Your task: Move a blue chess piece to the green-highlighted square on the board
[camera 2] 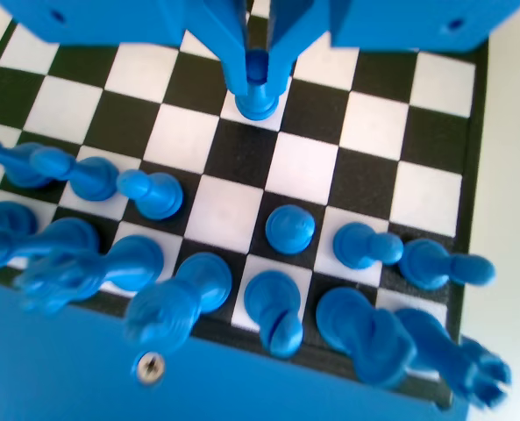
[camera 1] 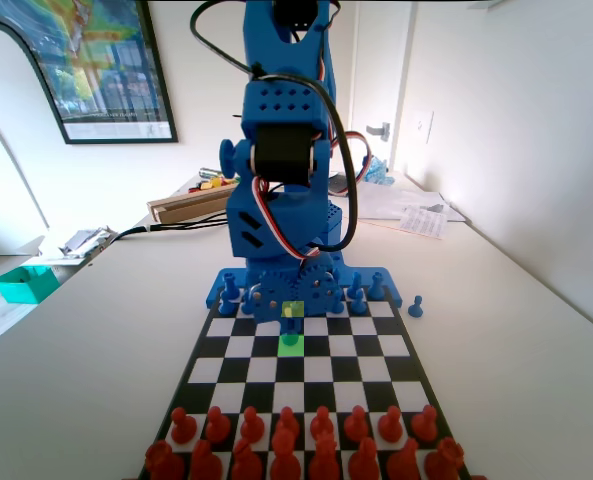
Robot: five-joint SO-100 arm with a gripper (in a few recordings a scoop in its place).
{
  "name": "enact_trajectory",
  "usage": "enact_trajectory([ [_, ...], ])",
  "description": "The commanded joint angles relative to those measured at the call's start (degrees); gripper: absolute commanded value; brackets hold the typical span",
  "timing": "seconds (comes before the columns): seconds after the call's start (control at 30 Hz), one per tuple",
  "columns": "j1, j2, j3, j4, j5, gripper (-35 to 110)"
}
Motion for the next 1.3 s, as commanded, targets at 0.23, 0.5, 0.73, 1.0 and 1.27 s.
enact_trajectory([
  [0.23, 0.4, 3.0, -0.3, -0.3, 0.3, 1],
  [0.5, 0.1, 3.0, -0.4, -1.1, 0.9, 1],
  [0.73, 0.3, 3.0, 0.3, -2.5, 1.2, 2],
  [1.0, 0.3, 3.0, 0.9, -4.0, 2.3, 10],
  [1.27, 0.6, 4.3, 0.5, -3.0, 2.3, 15],
])
